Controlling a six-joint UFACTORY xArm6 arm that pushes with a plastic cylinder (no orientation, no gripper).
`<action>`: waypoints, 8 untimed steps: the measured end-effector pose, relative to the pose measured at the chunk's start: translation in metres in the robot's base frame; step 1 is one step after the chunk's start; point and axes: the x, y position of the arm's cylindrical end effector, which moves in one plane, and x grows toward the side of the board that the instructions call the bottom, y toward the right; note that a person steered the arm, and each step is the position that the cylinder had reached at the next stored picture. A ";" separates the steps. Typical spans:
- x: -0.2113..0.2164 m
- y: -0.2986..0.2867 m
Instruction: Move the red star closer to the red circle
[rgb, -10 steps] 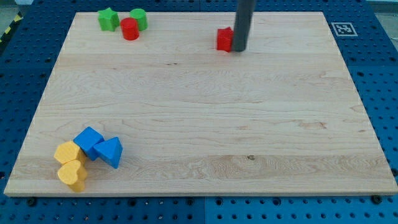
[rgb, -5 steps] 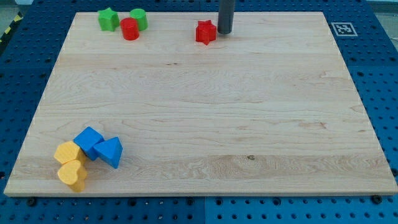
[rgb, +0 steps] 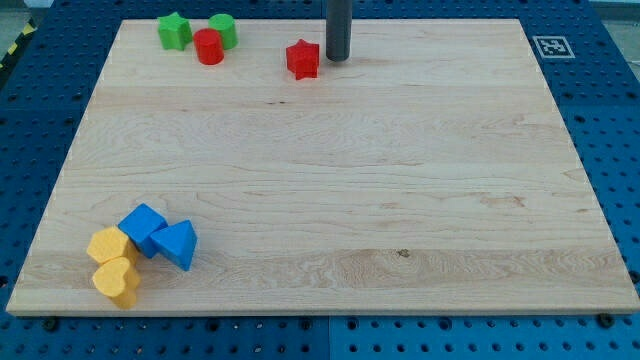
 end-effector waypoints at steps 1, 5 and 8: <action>0.003 -0.020; 0.025 -0.080; 0.069 -0.051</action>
